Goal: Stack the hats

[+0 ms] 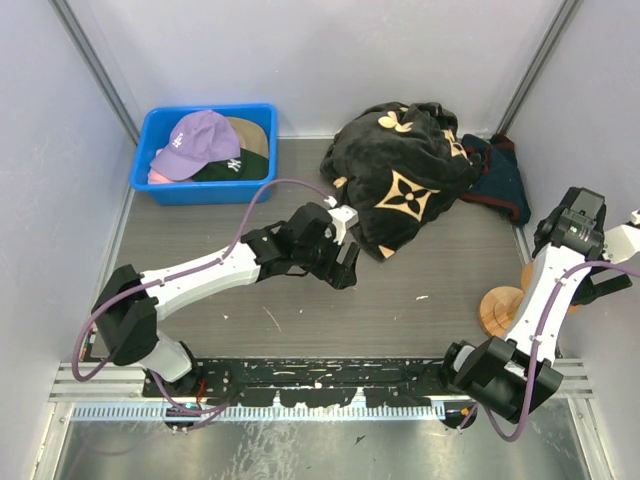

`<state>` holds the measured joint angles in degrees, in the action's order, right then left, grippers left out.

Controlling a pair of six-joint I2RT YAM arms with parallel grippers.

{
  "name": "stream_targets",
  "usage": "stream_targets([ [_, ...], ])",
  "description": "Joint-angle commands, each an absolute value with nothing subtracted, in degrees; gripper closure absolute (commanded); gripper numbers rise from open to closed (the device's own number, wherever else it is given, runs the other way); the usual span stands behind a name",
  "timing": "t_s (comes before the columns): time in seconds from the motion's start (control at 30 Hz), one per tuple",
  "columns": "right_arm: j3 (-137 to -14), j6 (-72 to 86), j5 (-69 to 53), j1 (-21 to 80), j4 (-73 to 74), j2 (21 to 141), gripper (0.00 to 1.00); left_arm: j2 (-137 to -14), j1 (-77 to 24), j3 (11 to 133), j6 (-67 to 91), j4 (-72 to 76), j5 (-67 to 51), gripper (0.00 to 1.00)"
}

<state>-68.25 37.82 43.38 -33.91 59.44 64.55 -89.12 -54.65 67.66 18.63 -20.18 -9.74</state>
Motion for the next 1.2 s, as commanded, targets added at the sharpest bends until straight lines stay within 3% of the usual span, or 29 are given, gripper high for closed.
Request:
stream_targets([
  [0.0, -69.4, 39.6, 37.9, -37.3, 58.8, 65.3, 0.00, -85.9, -53.8, 65.4, 17.9, -19.6, -9.2, 0.15],
  [0.3, -60.1, 41.0, 27.3, -43.6, 54.3, 65.2, 0.00, -83.4, -52.0, 63.7, 18.0, -19.0, -8.8, 0.13],
  [0.87, -45.2, 43.5, 8.4, -44.0, 47.6, 62.0, 0.04, -84.5, -50.7, 62.9, 18.6, -18.3, -9.9, 0.13],
  [1.17, -43.3, 44.2, 3.6, -42.1, 47.0, 61.9, 0.06, -86.7, -50.6, 64.9, 18.7, -18.9, -10.1, 0.13],
])
